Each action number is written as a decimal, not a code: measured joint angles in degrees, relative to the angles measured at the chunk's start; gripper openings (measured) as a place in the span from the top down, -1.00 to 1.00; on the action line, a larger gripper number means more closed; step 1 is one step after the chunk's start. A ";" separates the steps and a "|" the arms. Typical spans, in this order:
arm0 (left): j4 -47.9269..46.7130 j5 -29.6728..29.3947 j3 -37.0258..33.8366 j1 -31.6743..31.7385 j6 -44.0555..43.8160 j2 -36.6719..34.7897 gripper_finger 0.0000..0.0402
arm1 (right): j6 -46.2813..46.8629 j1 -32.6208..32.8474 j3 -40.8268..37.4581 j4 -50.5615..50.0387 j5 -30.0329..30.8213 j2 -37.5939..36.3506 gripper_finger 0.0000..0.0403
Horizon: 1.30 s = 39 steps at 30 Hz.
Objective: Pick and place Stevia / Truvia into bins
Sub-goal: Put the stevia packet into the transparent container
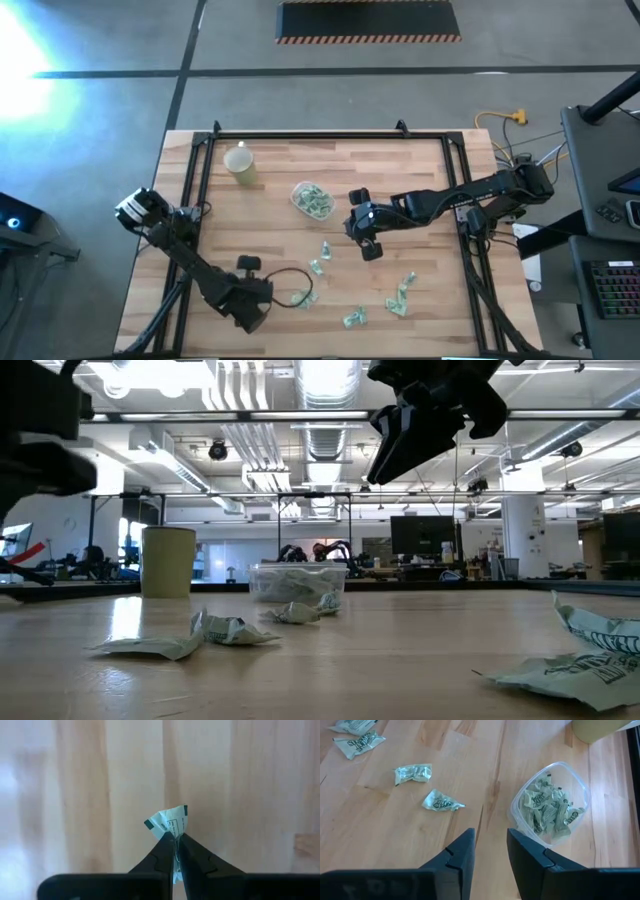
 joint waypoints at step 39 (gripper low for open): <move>18.80 -36.54 -0.01 35.97 59.19 -0.31 0.98 | 5.72 1.97 0.00 -2.27 0.00 0.00 0.57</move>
